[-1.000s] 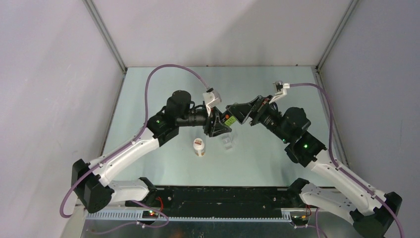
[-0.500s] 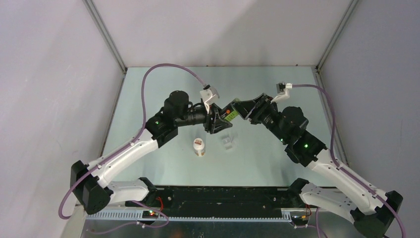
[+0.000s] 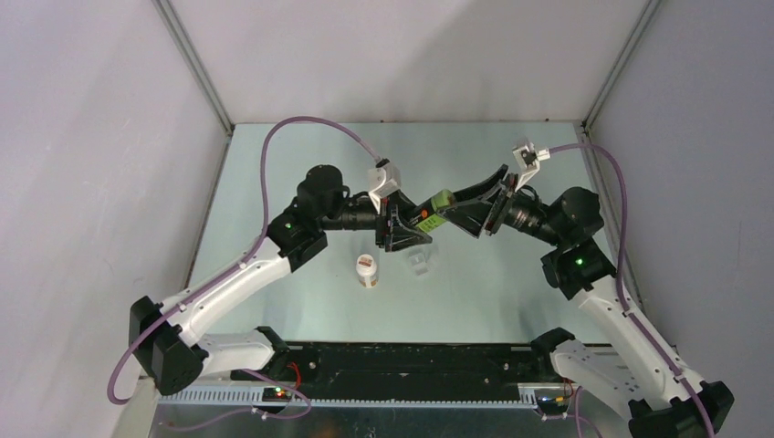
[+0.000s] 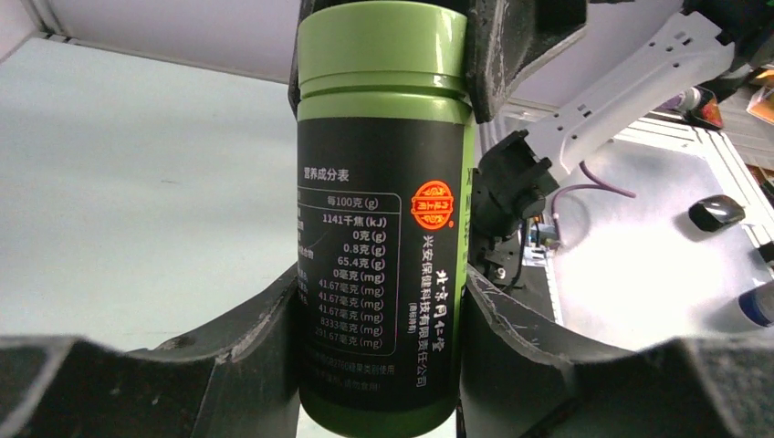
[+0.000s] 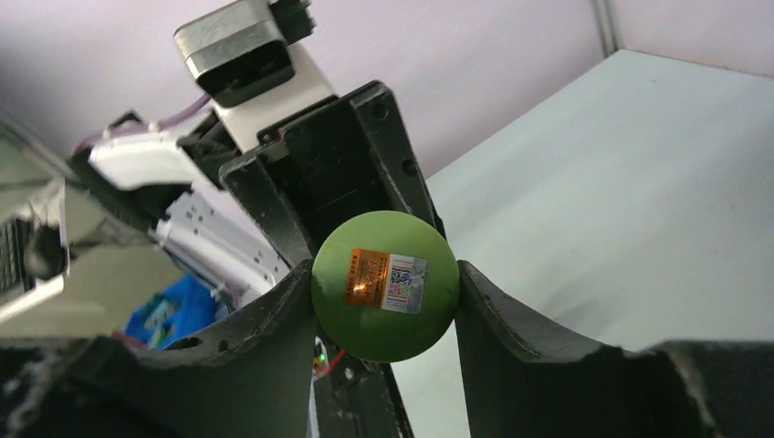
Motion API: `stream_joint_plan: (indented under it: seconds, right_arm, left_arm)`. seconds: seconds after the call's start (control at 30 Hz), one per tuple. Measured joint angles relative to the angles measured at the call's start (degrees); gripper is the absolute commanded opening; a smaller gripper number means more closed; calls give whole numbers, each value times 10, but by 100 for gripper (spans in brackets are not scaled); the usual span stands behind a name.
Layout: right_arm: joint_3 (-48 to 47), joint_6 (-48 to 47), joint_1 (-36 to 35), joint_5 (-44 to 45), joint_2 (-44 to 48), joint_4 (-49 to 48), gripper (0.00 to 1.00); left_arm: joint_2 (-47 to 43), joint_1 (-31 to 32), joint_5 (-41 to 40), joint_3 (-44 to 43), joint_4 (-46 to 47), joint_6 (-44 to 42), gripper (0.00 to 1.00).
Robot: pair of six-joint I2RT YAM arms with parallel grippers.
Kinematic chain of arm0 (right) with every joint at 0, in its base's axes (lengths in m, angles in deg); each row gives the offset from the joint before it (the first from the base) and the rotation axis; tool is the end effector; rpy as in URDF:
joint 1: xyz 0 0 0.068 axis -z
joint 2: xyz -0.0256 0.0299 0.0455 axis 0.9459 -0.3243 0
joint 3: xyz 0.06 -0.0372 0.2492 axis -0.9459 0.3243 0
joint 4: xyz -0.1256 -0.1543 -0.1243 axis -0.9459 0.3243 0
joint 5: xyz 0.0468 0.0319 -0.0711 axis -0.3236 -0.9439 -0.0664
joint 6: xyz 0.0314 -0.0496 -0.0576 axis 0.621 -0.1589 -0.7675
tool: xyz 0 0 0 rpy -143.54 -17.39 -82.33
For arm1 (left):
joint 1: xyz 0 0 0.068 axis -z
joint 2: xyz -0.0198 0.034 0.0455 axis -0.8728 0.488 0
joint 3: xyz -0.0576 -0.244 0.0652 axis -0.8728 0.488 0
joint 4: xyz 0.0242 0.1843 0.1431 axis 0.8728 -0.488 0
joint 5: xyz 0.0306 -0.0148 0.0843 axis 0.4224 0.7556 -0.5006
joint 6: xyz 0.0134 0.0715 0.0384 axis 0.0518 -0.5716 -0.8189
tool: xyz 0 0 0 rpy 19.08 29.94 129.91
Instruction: Sort the pills into containers
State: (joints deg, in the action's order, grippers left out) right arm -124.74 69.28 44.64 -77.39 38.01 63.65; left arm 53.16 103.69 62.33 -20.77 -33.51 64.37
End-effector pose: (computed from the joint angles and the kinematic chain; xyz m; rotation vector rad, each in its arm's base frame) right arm 0.1566 0.1266 0.3927 -0.4889 1.4508 1.3210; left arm 0.1682 -0.2236 0.3608 1.1245 1.4173 -1.2475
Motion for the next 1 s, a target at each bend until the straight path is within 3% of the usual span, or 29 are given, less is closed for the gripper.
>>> stream_joint_plan:
  seconds: [0.03,0.07,0.1,0.17,0.33,0.47,0.53,0.6,0.67,0.87,1.0]
  right_arm:
    - [-1,-11,7,-24,-2,-6,47]
    - [-4,-20,13,-48,-6,-10,70]
    - [-9,-26,17,-61,-10,-10,85]
    - [-23,-27,18,-58,-17,-4,97]
    - [-53,6,-27,80,-9,26,97]
    - [-56,45,-93,224,-3,71,89]
    - [-63,74,-110,286,-5,111,82]
    - [-69,100,-117,328,-11,141,69]
    - [-70,118,-121,354,-18,161,64]
    - [-79,155,-121,372,-47,181,61]
    - [-80,163,-121,367,-58,176,68]
  left_arm:
    - [-1,0,6,0,0,-1,0]
    - [-2,0,9,0,-2,-2,0]
    - [-3,0,7,0,-2,-4,0]
    - [-7,0,2,0,-8,-11,0]
    - [-10,0,-37,0,-21,-21,0]
    - [-12,0,-67,5,-21,-21,0]
    - [-14,0,-87,12,-20,-20,0]
    - [-15,0,-106,17,-18,-17,0]
    - [-16,0,-124,22,-9,-12,0]
    - [-19,0,-162,38,2,2,0]
    - [-19,0,-173,38,2,7,0]
